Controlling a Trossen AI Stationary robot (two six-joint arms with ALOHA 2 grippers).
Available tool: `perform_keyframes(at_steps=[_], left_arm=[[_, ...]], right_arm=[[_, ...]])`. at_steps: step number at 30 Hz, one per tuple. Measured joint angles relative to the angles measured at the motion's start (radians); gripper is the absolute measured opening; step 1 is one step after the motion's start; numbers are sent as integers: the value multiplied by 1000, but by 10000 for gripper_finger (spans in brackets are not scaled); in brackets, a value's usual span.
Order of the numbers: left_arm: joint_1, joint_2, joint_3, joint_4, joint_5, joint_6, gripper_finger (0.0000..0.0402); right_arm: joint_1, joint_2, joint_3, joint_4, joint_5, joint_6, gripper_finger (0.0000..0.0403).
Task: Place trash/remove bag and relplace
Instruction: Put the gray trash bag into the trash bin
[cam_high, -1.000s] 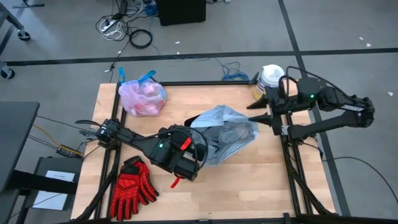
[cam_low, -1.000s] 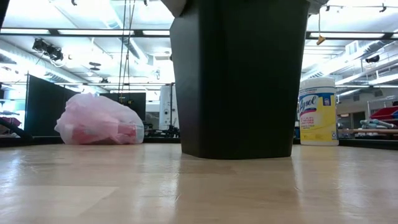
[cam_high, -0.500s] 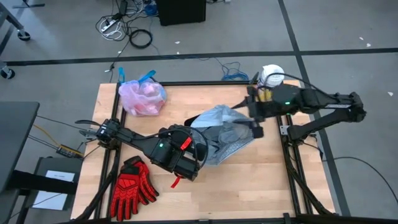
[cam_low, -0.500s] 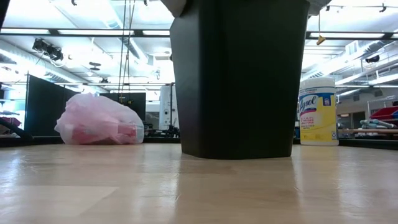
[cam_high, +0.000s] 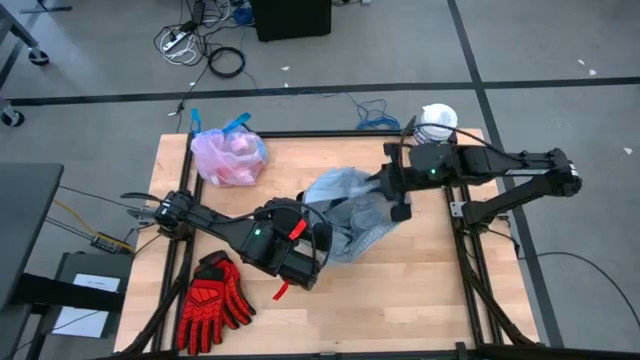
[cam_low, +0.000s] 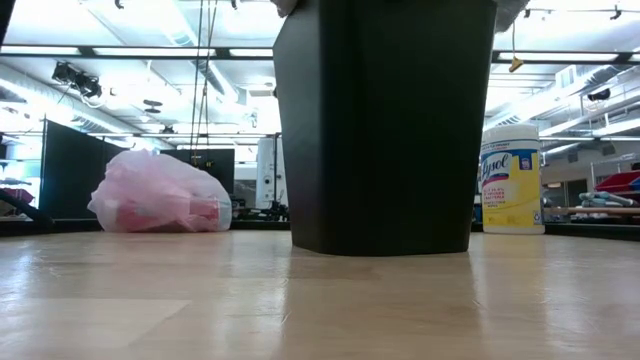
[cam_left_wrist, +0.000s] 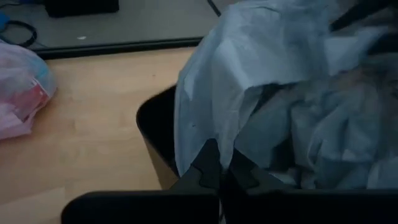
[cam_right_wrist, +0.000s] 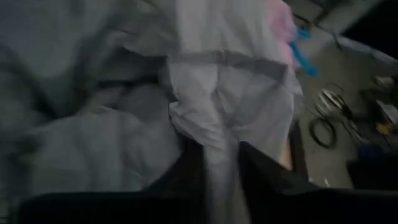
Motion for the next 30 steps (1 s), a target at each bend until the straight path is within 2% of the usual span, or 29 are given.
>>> perform_keyframes(at_steps=[2,4,8,14,17,20,25,30], left_arm=[[13,0,-3,0,-11,-8,1],[29,0,-10,0,-11,-8,1],[51,-7,-17,-2,-4,39,1],[61,-58,9,0,121,394,1],[58,-71,55,2,183,555,6],[56,-71,112,15,196,664,14],[91,-72,167,-1,202,696,8],[124,-72,160,-1,309,707,3]], right_arm=[[-25,2,-1,3,18,0,46],[-53,-5,-1,6,21,3,13],[-112,-16,-1,-1,0,49,2],[-182,-20,0,-27,-178,97,0],[-206,-20,0,-44,-220,107,0],[-222,-20,0,-54,-239,113,0],[-231,-26,0,-43,-324,136,0],[-227,-24,0,-43,-342,195,0]])
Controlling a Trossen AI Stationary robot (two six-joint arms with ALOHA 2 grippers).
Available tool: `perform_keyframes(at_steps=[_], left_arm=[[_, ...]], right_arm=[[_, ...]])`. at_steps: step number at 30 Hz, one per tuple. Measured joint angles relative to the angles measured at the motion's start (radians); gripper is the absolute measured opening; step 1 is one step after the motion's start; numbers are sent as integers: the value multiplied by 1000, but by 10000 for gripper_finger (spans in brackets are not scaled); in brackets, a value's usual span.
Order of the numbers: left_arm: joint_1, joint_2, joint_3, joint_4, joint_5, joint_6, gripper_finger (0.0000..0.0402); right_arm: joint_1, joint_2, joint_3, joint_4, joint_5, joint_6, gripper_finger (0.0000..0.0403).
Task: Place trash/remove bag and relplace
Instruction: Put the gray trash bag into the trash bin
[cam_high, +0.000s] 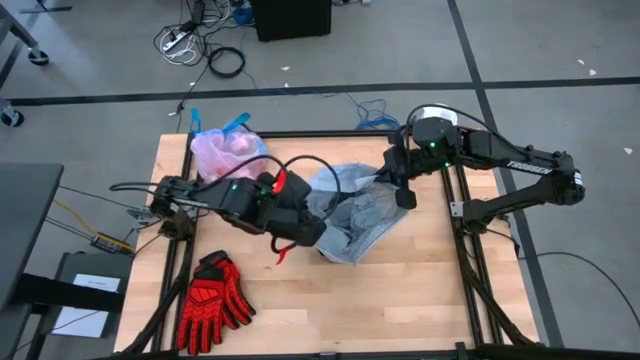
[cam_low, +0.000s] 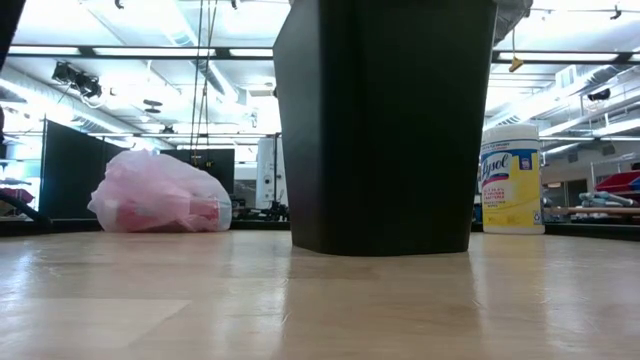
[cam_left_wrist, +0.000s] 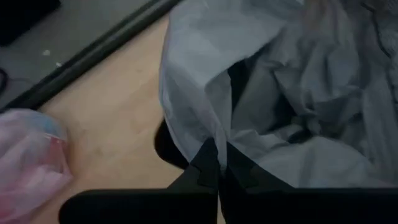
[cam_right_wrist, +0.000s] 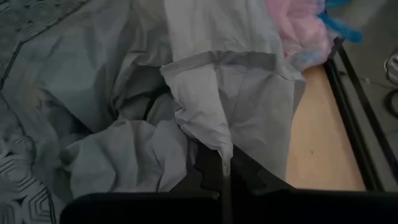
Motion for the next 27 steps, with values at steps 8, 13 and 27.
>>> perform_keyframes(at_steps=[8,13,27], left_arm=[[-1,-10,5,0,23,-137,2],[6,-20,34,107,138,34,1],[142,-40,32,-12,127,116,1]], right_arm=[[50,-56,0,-4,96,43,0],[51,-105,0,-1,99,43,0],[51,-98,0,29,64,70,0]])
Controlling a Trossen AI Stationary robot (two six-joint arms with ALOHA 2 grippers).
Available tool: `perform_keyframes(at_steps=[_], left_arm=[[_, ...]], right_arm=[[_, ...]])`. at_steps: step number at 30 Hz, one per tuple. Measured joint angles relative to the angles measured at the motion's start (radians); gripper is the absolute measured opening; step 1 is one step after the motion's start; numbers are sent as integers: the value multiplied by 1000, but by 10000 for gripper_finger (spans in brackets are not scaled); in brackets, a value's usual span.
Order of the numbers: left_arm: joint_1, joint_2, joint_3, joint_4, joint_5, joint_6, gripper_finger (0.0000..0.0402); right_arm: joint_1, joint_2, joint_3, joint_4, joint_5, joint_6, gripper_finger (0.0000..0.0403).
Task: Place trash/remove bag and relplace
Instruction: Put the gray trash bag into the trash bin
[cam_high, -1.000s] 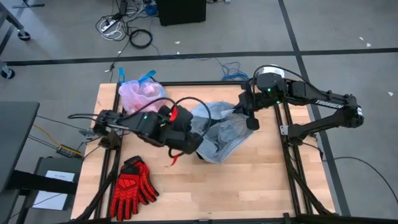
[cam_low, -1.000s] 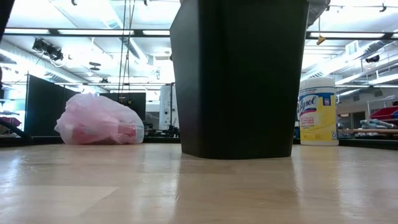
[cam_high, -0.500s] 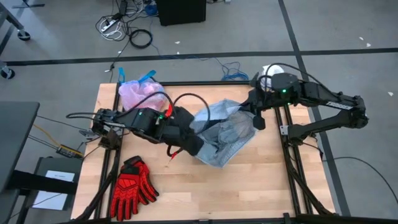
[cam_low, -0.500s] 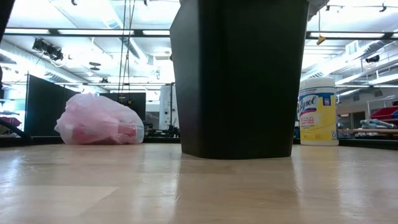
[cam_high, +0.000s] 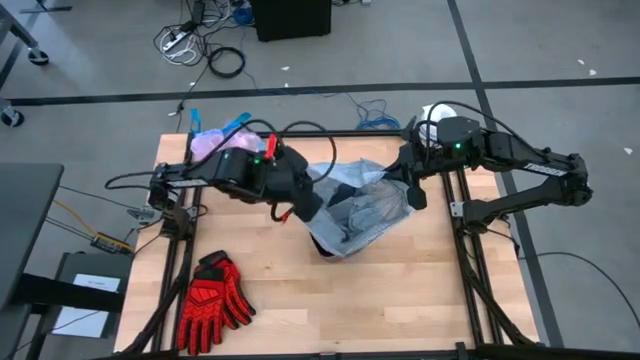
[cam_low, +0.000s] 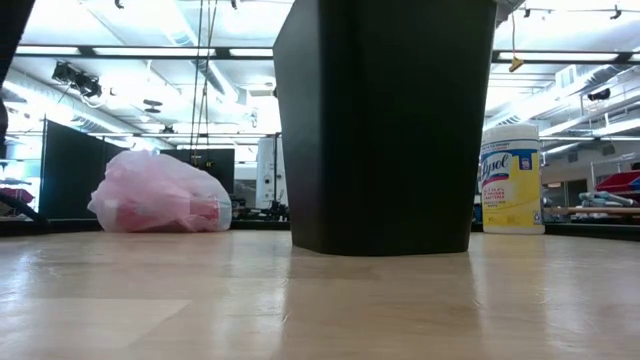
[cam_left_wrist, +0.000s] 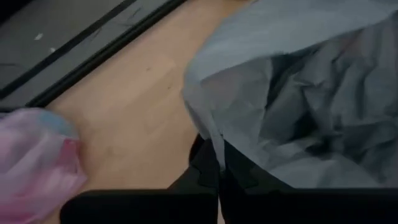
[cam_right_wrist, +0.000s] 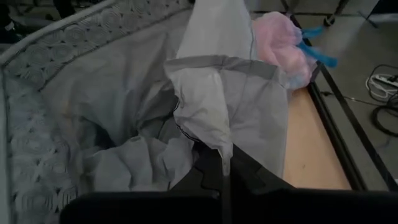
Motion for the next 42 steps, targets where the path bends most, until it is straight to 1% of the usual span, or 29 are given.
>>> perform_keyframes(at_steps=[2,3,5,7,10,12,16,21,25,28,33,36,39,42], left_arm=[[3,-18,-30,24,9,26,1],[2,-22,-36,10,20,28,1],[2,-33,-63,23,46,-6,1],[-7,-67,-145,5,67,-44,1],[-27,-81,-261,16,99,-155,1],[-49,-90,-327,10,102,-206,1],[-70,-110,-403,21,86,-257,0],[-71,-165,-463,14,7,-287,0],[-51,-217,-507,51,-24,-288,0],[-42,-229,-560,111,-32,-280,0],[-17,-232,-650,176,-10,-282,0],[-10,-232,-687,236,-13,-284,0],[-5,-234,-732,331,-13,-275,0],[-3,-233,-794,455,16,-254,1]], right_arm=[[0,0,0,-5,0,9,0],[0,0,0,-12,0,15,0],[0,0,0,-16,-1,29,0],[0,0,0,-29,-1,48,0],[12,-1,0,-30,0,75,0],[16,-2,0,-34,-1,77,0],[12,6,0,-24,-2,63,0],[-34,63,0,9,4,3,0],[-94,134,-1,28,-42,-27,0],[-140,169,-1,43,-78,-19,0],[-209,187,-1,61,-82,15,0],[-254,195,0,32,-82,24,0],[-288,213,0,9,-113,19,0],[-302,237,-6,-31,-154,18,0]])
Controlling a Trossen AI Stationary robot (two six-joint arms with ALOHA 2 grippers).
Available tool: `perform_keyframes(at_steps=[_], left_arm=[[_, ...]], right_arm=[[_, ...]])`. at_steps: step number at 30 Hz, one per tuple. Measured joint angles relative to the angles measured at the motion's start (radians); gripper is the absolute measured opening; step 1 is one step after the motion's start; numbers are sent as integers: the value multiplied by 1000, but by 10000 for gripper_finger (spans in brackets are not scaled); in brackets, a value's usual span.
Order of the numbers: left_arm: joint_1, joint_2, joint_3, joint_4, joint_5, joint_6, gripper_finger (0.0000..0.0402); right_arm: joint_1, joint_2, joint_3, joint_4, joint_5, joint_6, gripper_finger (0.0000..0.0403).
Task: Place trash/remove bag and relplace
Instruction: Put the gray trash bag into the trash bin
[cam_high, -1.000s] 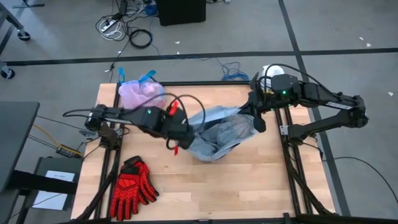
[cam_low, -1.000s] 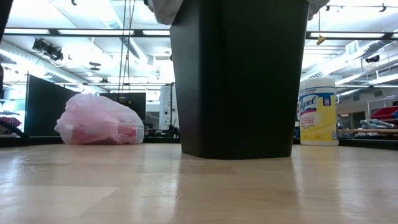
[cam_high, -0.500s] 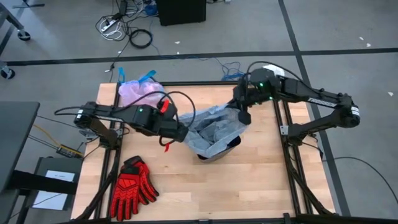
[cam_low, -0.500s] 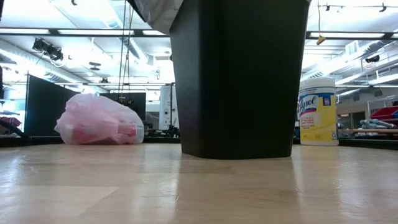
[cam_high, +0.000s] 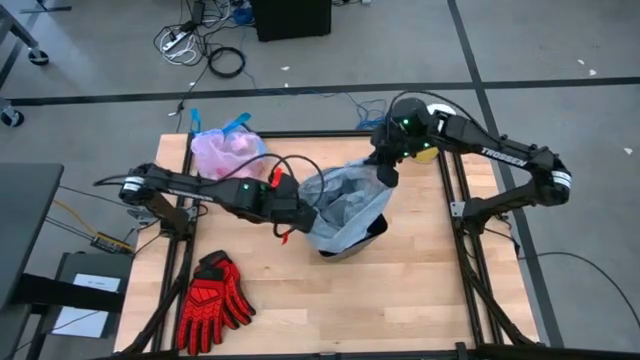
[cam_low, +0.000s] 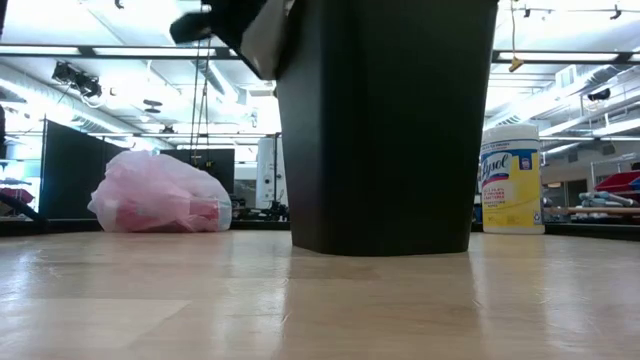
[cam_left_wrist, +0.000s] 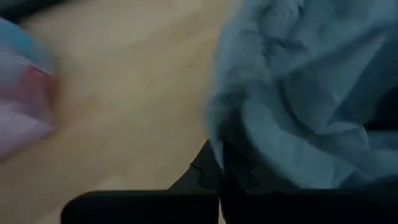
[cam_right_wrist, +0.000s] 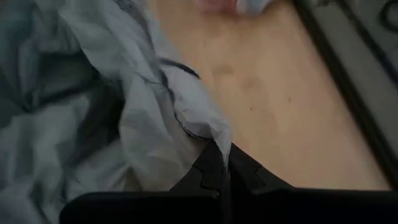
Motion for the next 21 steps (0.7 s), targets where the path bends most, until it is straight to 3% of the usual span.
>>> perform_keyframes(at_steps=[6,11,15,21], left_arm=[[-19,1,-94,154,58,-3,3],[-48,1,-145,279,54,-5,4],[-68,1,-181,322,13,-23,4],[-110,2,-245,385,-51,-77,5]], right_arm=[[-7,23,-53,-74,-143,12,0],[-2,-2,-115,-65,-154,25,0],[-2,-21,-193,-2,-164,24,0],[-19,-54,-349,142,-269,82,0]])
